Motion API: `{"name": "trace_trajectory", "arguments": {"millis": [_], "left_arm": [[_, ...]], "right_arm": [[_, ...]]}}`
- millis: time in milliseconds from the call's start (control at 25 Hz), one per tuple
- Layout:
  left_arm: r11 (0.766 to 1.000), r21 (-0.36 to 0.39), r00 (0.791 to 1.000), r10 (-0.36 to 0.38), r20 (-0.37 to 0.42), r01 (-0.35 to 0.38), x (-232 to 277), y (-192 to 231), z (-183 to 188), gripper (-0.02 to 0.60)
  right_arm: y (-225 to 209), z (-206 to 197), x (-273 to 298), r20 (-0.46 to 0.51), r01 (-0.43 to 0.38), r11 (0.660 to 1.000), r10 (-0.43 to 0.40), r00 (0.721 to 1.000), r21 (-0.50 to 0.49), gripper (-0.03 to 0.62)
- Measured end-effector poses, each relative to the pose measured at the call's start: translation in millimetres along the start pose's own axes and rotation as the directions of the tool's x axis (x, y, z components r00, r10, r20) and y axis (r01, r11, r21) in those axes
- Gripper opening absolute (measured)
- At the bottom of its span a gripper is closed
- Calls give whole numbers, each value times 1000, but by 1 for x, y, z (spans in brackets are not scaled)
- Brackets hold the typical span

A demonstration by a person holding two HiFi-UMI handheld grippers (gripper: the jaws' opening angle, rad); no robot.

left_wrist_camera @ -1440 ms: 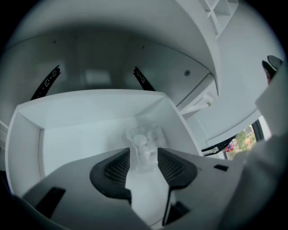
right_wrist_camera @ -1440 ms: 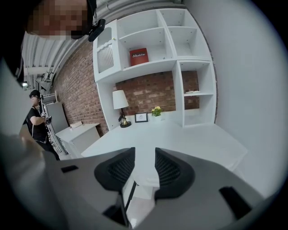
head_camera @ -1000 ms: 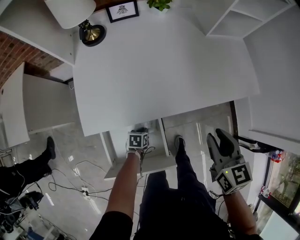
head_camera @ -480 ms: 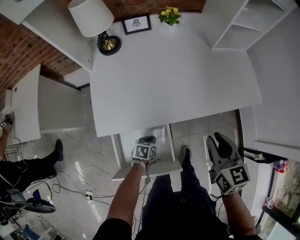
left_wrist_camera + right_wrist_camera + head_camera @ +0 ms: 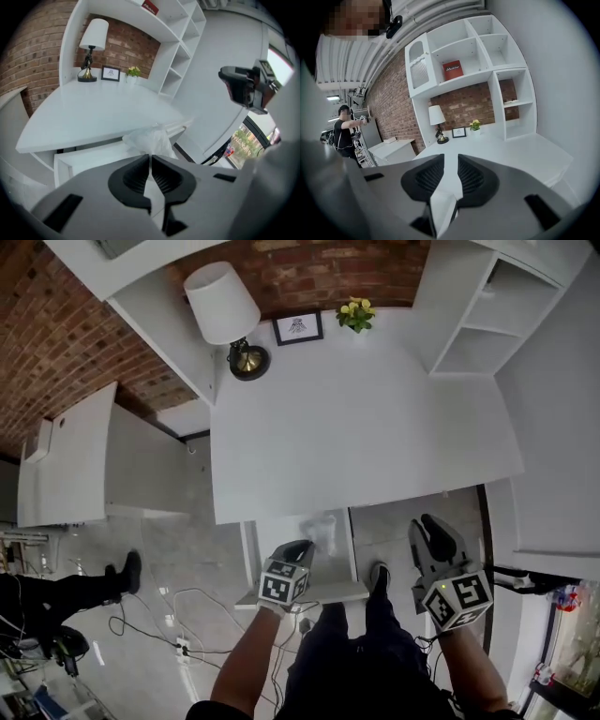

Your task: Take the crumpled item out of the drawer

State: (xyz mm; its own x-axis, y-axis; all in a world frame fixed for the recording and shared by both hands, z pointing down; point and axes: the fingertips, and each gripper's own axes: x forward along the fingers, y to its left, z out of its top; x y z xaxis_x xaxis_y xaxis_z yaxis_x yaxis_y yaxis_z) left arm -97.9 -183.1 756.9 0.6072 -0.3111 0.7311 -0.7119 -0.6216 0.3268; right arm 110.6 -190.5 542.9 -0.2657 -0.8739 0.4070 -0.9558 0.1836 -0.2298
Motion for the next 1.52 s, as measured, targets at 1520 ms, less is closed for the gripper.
{"name": "trace_trajectory", "arguments": {"millis": [1520], "left_arm": [[922,-83,619,320,717,-379,-322,-81,236,23]], "right_arm": [[80,180,-43,329,-160,934,267,906,-318,0]]}}
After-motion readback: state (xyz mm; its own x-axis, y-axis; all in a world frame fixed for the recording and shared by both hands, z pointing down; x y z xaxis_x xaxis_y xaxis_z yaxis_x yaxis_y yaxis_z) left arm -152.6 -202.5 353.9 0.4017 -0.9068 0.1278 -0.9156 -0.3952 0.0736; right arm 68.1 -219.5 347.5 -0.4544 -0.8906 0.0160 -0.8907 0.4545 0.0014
